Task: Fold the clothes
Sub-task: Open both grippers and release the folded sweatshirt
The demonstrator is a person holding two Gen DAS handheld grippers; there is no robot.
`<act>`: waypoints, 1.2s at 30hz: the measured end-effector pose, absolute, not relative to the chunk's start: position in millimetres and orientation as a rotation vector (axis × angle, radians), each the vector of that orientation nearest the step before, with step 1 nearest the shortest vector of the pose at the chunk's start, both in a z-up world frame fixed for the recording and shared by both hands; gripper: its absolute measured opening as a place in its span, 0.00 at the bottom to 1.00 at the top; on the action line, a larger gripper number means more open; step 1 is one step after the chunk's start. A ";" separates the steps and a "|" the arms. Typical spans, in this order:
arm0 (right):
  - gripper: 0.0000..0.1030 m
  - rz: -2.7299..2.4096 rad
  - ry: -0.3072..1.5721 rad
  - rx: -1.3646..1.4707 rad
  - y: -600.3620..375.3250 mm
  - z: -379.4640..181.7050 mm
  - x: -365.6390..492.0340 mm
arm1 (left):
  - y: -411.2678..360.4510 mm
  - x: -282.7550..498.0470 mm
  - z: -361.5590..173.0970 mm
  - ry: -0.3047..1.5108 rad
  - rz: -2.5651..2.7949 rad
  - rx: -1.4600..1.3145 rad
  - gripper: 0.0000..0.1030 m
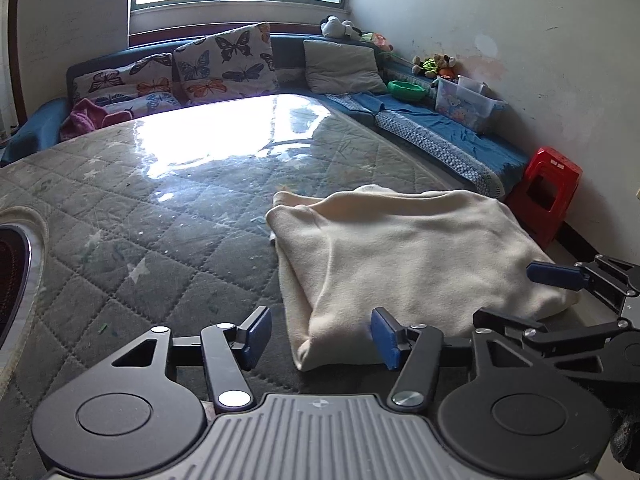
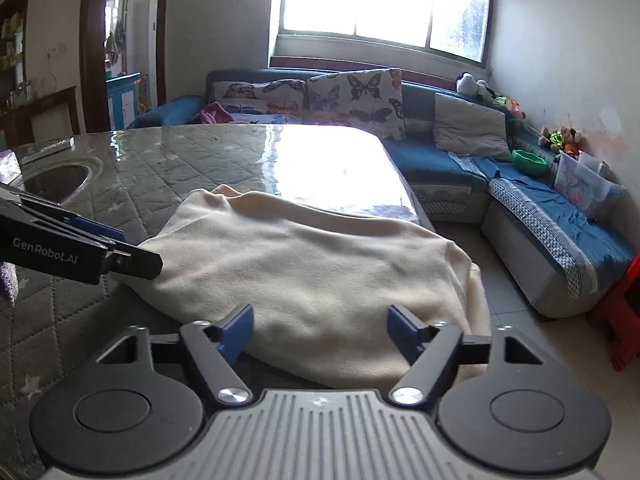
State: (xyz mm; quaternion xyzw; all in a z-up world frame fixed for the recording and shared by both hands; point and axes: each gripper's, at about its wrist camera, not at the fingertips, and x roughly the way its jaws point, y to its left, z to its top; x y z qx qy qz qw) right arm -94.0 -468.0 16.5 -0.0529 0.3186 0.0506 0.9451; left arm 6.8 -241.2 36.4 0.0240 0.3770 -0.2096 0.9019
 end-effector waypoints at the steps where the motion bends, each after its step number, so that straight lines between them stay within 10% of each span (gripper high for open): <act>1: 0.76 0.107 0.657 -0.106 -466.6 14.1 -92.8 | -240.3 6.0 35.9 0.780 -0.433 0.051 0.60; 16: 1.00 0.098 0.660 -0.094 -458.1 12.0 -99.5 | -234.4 0.3 33.9 0.777 -0.408 0.063 0.84; 36: 1.00 0.035 0.645 -0.046 -459.6 18.0 -116.1 | -228.5 -20.4 39.6 0.733 -0.426 0.074 1.00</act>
